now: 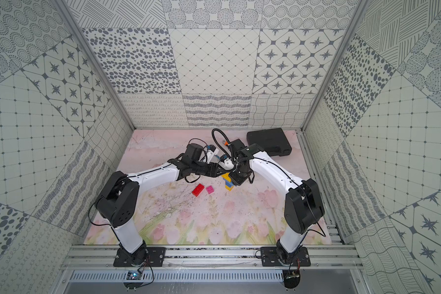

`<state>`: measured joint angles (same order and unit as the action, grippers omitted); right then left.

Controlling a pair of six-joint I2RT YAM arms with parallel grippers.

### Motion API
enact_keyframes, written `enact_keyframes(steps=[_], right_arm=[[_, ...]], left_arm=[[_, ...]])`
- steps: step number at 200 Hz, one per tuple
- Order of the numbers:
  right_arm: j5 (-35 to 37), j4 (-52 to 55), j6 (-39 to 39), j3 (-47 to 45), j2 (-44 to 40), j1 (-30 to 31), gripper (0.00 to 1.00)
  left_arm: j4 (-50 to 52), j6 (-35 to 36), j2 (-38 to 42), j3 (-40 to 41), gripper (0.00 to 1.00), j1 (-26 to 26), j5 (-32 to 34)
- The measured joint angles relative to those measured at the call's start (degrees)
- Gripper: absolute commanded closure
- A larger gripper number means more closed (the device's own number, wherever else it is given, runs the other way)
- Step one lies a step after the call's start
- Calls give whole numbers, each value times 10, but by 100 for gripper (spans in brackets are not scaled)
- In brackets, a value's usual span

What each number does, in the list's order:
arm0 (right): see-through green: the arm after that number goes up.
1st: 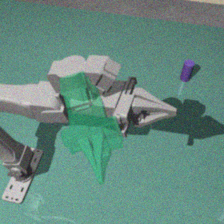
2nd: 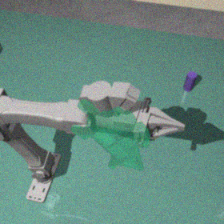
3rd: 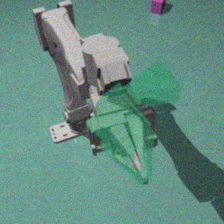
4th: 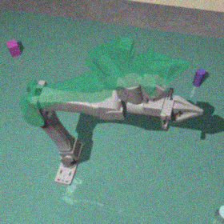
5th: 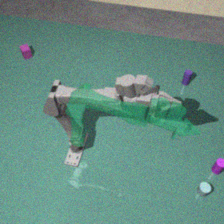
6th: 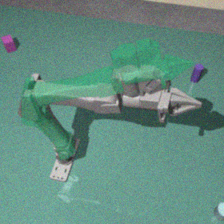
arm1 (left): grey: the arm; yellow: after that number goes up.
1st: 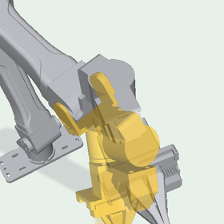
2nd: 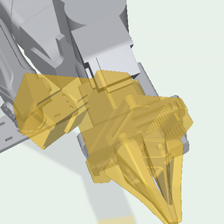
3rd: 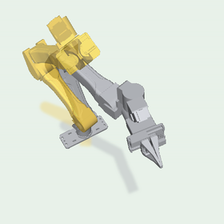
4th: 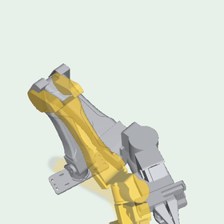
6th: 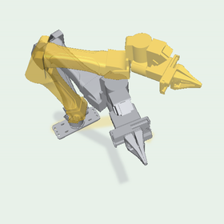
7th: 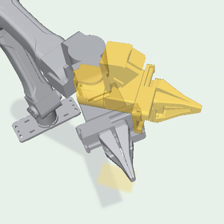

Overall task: Assemble a spoon with lego
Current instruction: Assemble the lego brick with the lego brick.

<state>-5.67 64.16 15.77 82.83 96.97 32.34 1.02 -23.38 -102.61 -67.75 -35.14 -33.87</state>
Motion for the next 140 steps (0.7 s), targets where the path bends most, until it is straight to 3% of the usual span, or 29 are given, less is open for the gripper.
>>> enact_keyframes(steps=[140], right_arm=[[1,-2,14,19,22,-5,88]], left_arm=[[0,9,-1,0,50,-1,0]])
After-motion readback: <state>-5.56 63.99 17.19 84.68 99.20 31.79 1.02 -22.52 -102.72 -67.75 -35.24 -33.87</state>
